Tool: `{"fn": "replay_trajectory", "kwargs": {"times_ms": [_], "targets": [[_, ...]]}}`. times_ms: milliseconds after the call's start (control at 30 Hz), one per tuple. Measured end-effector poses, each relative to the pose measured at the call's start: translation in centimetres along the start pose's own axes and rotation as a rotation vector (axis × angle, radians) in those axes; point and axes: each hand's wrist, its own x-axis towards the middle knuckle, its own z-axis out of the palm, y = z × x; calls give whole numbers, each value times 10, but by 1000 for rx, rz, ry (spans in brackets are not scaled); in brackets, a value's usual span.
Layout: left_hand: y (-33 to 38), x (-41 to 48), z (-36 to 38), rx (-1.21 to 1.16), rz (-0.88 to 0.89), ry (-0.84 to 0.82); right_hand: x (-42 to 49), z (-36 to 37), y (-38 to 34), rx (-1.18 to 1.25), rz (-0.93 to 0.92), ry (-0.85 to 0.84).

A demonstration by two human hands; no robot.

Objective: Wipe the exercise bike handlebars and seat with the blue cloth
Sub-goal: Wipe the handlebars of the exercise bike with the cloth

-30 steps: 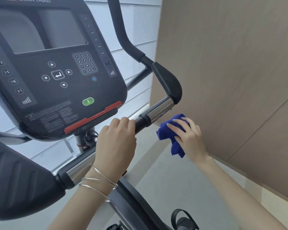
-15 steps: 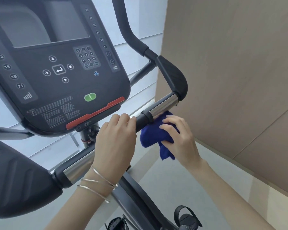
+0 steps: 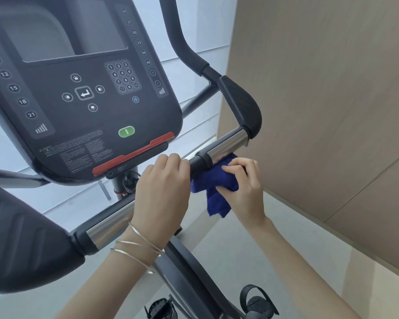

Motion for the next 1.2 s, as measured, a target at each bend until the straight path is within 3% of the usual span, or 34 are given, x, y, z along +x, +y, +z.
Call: {"fn": "replay_trajectory", "kwargs": {"times_ms": [333, 533, 767, 900, 1033, 1200], "targets": [[1, 1, 2, -37, -12, 52, 28, -14, 32, -67, 148, -2], [2, 3, 4, 4, 30, 53, 11, -5, 12, -52, -59, -96], [1, 3, 9, 13, 27, 73, 37, -14, 48, -63, 153, -8], [2, 3, 12, 28, 29, 108, 24, -3, 30, -24, 75, -1], [1, 3, 13, 57, 45, 120, 9, 8, 10, 1, -63, -97], [1, 2, 10, 43, 42, 108, 29, -11, 41, -27, 86, -27]]}}
